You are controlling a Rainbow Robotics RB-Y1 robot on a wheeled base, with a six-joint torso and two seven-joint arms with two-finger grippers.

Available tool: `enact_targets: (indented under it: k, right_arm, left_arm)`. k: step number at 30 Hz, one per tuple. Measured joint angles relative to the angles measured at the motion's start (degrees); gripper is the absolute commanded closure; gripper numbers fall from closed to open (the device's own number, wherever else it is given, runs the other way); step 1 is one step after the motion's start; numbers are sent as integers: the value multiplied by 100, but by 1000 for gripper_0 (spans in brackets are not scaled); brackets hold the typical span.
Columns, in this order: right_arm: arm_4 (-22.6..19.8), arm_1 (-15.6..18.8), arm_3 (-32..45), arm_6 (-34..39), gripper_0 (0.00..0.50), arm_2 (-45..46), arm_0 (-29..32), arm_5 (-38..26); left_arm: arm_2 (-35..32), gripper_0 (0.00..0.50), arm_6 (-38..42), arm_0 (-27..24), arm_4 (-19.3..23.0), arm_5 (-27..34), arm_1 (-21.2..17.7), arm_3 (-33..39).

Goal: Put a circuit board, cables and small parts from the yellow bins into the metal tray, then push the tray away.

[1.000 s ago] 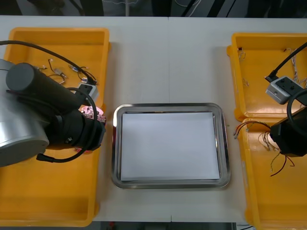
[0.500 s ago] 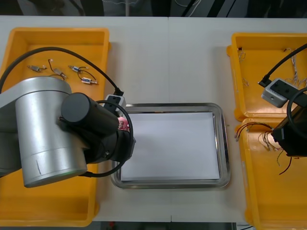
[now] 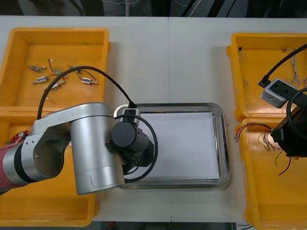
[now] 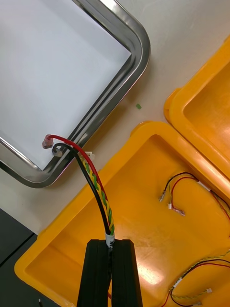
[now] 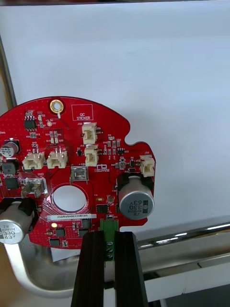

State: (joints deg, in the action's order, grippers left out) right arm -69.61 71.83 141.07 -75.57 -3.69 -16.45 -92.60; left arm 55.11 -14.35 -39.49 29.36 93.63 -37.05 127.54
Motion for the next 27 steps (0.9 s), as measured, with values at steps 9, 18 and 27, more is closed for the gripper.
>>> enact_targets:
  k: [9, 18, 27]
  right_arm:
    - [-4, -2, -3, 0, 500, 0, 0, -4]
    - [-6, -2, -3, 0, 500, 0, 0, -4]
    - [-66, -2, -4, 0, 500, 0, 0, -4]
  left_arm:
    - [498, 500, 0, 0, -199, -308, 34, -211]
    - [800, 500, 9, 0, -301, -616, 34, -361]
    - [984, 500, 188, 0, -348, -758, 34, -381]
